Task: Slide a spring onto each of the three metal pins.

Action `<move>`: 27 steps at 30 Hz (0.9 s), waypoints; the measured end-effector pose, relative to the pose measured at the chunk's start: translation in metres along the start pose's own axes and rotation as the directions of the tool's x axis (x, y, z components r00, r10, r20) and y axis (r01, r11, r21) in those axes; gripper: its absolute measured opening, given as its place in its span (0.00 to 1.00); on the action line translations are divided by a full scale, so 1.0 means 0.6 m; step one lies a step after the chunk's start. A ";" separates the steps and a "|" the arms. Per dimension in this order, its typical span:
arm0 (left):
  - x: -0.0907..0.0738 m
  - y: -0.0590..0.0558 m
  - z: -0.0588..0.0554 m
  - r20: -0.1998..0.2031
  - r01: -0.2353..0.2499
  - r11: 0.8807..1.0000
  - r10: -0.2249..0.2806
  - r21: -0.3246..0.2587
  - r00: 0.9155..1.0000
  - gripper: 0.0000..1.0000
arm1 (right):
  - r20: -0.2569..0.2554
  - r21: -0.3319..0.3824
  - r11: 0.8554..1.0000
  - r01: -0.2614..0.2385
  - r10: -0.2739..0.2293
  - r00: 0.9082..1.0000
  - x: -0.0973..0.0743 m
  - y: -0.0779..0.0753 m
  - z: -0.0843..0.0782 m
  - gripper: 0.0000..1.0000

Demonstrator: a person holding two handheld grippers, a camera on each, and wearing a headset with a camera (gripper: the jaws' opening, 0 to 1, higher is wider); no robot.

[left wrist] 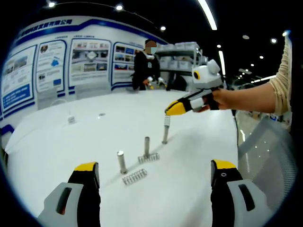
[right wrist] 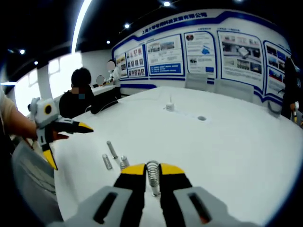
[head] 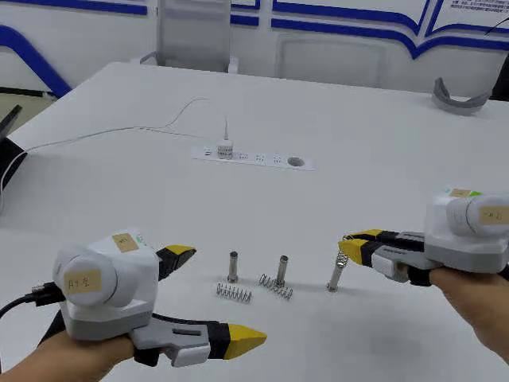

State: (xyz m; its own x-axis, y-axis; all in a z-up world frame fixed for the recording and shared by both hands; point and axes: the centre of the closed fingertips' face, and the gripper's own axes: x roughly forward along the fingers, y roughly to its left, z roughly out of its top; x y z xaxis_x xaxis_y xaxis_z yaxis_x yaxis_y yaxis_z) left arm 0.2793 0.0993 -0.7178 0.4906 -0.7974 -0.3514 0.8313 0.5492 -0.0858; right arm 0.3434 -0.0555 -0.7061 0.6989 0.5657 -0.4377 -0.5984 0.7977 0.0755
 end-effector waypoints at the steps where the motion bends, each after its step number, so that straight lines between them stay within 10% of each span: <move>1: 0.000 0.000 -0.001 -0.002 0.000 1.000 0.000 0.000 1.000 1.00 | 0.007 0.001 1.000 -0.004 0.004 1.000 0.000 0.000 -0.001 0.12; 27: 0.000 0.000 -0.004 -0.006 -0.005 1.000 0.005 0.007 1.000 1.00 | 0.003 0.009 1.000 -0.004 0.004 1.000 0.022 -0.001 -0.050 0.12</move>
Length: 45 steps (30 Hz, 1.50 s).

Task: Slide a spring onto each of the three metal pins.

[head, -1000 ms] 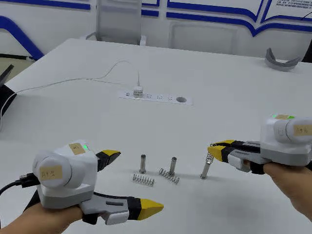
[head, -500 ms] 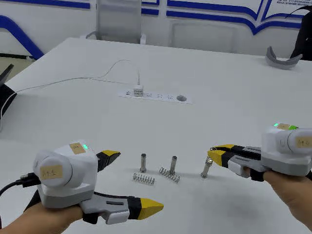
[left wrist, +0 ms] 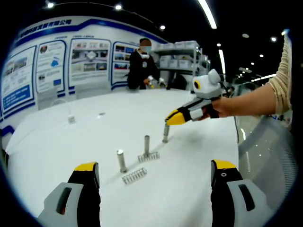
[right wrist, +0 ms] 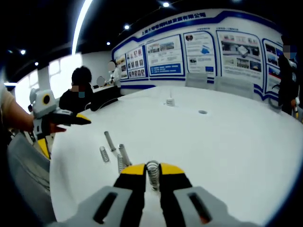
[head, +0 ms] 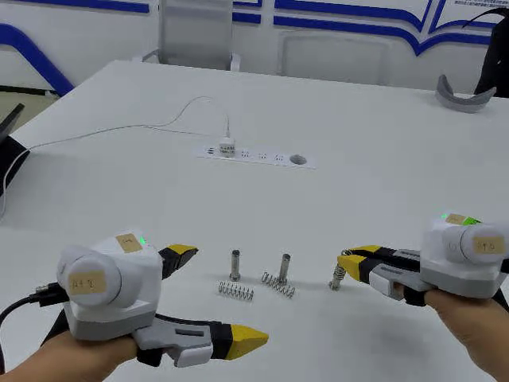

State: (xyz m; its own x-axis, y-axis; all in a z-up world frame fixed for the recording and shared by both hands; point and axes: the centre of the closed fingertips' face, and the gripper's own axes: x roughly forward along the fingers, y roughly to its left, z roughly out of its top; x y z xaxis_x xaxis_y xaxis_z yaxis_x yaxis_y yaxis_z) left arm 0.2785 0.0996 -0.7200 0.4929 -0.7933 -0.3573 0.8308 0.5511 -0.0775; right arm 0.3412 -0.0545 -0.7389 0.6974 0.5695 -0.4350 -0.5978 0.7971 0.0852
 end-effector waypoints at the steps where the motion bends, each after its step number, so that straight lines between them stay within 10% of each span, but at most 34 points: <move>1: 0.000 0.000 0.000 -0.001 0.000 1.000 0.000 0.000 1.000 1.00 | -0.003 -0.001 1.000 0.000 0.000 1.000 0.000 0.000 -0.002 0.12; 33: -0.003 0.001 0.002 0.014 -0.003 1.000 0.003 -0.008 1.000 1.00 | -0.069 -0.015 1.000 0.005 -0.006 0.998 0.002 0.001 -0.032 0.14; 45: -0.002 -0.001 0.000 0.017 0.003 1.000 -0.003 -0.007 1.000 1.00 | -0.029 -0.043 0.999 0.006 -0.007 1.000 -0.021 0.013 -0.001 0.23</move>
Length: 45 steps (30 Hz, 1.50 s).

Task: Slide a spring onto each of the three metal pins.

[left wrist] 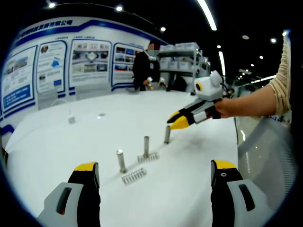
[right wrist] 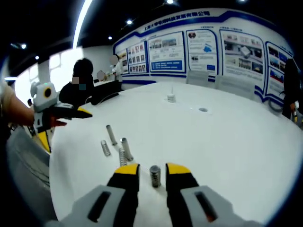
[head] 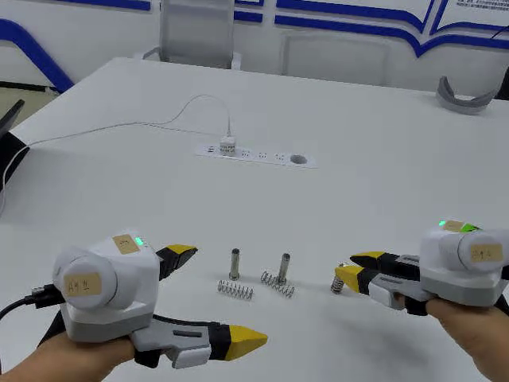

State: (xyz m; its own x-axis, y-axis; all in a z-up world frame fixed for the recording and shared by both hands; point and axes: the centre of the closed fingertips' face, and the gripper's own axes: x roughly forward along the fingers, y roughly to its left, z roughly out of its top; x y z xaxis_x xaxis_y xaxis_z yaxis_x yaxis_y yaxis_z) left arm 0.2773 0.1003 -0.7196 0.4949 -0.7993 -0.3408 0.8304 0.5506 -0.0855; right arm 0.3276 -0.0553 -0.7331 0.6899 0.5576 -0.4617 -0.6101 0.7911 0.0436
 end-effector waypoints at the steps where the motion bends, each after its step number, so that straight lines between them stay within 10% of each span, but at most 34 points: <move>1: 0.000 0.000 0.000 0.001 0.000 1.000 0.000 0.000 1.000 1.00 | 0.004 -0.005 1.000 0.001 -0.001 1.000 -0.002 0.001 0.003 0.24; 18: -0.001 0.002 0.005 0.010 -0.004 1.000 0.004 0.001 1.000 1.00 | 0.027 -0.085 0.995 -0.046 0.048 0.998 0.004 0.050 0.045 0.26; 45: -0.004 0.005 0.001 0.004 -0.011 1.000 0.011 -0.010 1.000 1.00 | -0.206 -0.092 0.987 -0.134 0.113 0.972 0.096 0.095 -0.050 0.23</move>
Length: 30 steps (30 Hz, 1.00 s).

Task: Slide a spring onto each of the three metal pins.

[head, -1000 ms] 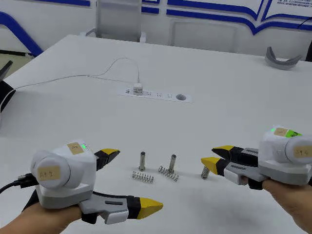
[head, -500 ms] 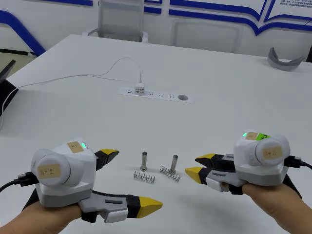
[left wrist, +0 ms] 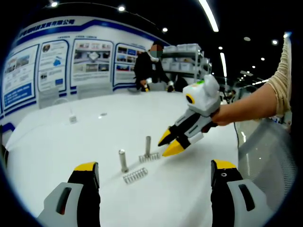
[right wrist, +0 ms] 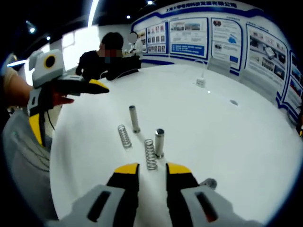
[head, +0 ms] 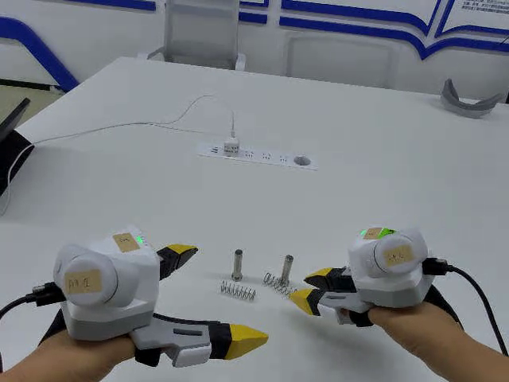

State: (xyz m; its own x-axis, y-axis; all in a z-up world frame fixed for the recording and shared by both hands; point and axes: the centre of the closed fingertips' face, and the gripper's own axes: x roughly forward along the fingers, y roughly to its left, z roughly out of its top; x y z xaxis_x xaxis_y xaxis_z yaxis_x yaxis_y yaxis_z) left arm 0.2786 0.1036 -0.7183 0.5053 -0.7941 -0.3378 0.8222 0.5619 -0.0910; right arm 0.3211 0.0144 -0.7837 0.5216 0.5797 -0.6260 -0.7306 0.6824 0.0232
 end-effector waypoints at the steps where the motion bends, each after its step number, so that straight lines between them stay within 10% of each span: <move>1: 0.000 0.000 0.000 0.000 -0.001 1.000 0.001 0.000 1.000 1.00 | -0.005 0.001 1.000 0.000 0.000 1.000 0.002 0.000 -0.001 0.23; 30: -0.003 -0.006 -0.002 0.013 0.015 1.000 -0.015 0.017 1.000 0.96 | -0.055 -0.015 1.000 -0.019 0.019 0.998 0.031 0.010 -0.010 0.16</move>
State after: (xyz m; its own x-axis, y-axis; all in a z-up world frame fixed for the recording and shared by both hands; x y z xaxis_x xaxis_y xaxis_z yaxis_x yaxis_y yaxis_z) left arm 0.2747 0.1032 -0.7186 0.4961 -0.8056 -0.3240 0.8340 0.5459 -0.0805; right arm 0.3240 0.0265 -0.7996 0.4830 0.5670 -0.6673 -0.7470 0.6644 0.0239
